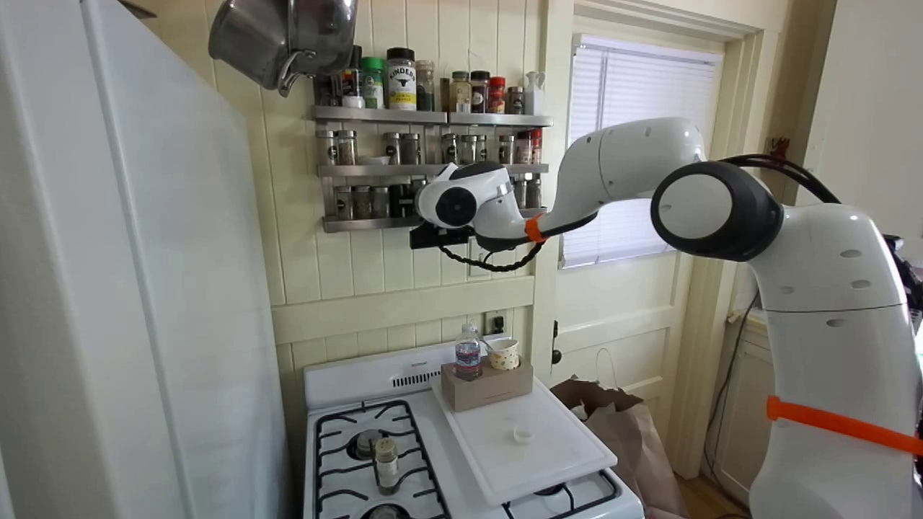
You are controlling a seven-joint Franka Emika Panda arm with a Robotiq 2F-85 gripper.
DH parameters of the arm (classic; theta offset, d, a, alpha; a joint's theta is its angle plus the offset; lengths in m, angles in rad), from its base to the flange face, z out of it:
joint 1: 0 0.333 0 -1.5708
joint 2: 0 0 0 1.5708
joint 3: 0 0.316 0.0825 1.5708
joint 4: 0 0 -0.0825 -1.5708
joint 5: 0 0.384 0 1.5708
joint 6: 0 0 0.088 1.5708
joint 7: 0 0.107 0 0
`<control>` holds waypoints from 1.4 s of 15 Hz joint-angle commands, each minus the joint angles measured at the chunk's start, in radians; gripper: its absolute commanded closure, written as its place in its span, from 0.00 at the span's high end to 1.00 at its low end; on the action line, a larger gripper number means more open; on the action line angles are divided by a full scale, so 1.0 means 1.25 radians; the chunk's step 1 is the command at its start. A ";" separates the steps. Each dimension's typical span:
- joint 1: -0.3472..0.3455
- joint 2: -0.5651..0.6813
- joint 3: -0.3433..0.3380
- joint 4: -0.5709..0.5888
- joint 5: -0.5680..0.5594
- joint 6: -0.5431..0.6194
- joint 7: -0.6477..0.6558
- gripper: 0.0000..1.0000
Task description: Pick up the bottle from the shelf and put it on the kitchen board
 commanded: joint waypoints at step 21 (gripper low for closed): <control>0.178 -0.042 -0.195 -0.047 -0.297 -0.133 0.001 0.25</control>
